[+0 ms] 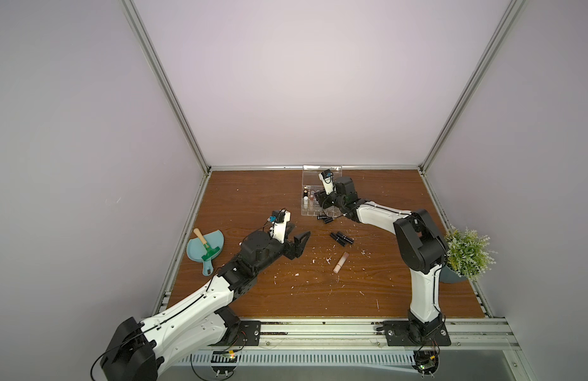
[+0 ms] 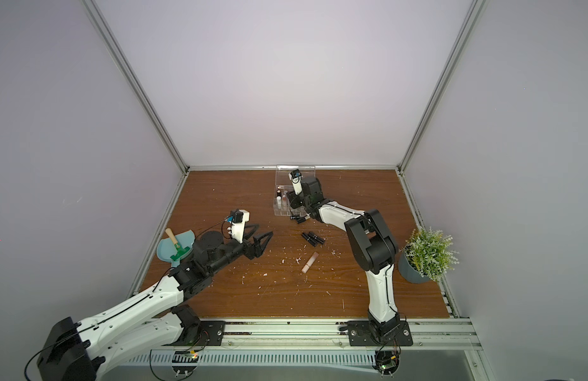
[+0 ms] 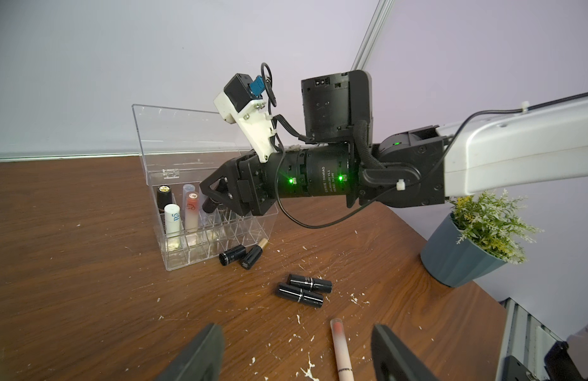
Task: Arrange the lipsticks in the organizer
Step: Place the lipstick in the storage box.
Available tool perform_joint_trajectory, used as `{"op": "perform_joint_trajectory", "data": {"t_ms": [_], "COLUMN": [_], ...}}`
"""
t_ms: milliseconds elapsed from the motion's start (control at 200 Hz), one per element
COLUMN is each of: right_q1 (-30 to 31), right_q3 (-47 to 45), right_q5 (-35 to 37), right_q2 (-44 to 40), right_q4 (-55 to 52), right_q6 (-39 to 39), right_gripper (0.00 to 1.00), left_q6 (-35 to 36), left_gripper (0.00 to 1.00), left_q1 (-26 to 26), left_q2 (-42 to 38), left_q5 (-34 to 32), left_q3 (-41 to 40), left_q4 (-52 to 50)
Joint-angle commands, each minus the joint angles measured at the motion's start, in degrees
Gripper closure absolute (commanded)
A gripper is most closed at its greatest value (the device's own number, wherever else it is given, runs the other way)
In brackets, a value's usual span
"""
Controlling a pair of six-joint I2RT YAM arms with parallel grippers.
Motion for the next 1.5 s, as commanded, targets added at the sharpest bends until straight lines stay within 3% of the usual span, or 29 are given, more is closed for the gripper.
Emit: {"op": "perform_joint_trajectory", "data": {"t_ms": [0, 100, 200, 250, 580, 771, 1076, 1211, 1491], "right_q1": [0.23, 0.23, 0.24, 0.19, 0.24, 0.19, -0.44, -1.43, -1.46], "right_q3": [0.25, 0.84, 1.11, 1.3, -1.12, -7.03, -14.78, -17.38, -11.55], "right_q5": [0.22, -0.16, -0.18, -0.18, 0.07, 1.41, 2.38, -1.64, -8.82], "right_q2": [-2.93, -2.29, -1.9, -1.78, -4.94, -13.03, -23.27, -22.32, -14.73], "right_q4": [1.18, 0.87, 1.09, 1.04, 2.9, 5.28, -0.84, 0.19, -4.13], "right_q6": [0.2, 0.21, 0.19, 0.21, 0.64, 1.26, 2.64, 4.58, 5.97], "right_gripper": [0.5, 0.57, 0.77, 0.82, 0.83, 0.84, 0.9, 0.91, 0.93], "left_q6": [-0.44, -0.42, -0.44, -0.44, -0.22, -0.24, -0.33, -0.5, -0.07], "left_gripper": [0.26, 0.26, 0.26, 0.26, 0.27, 0.27, 0.28, 0.28, 0.28], "left_q1": [0.58, 0.53, 0.51, 0.56, 0.52, 0.56, 0.51, 0.51, 0.57], "left_q2": [0.18, 0.09, -0.01, -0.08, 0.05, -0.26, -0.09, 0.26, -0.88], "left_q5": [0.72, 0.8, 0.76, 0.73, 0.92, 0.59, 0.77, 1.28, 0.72], "left_q3": [1.05, 1.25, 1.26, 1.33, 1.44, 1.41, 1.68, 1.77, 2.17], "left_q4": [-0.15, -0.33, -0.42, -0.51, -0.68, -0.75, -0.42, -0.07, -1.29]}}
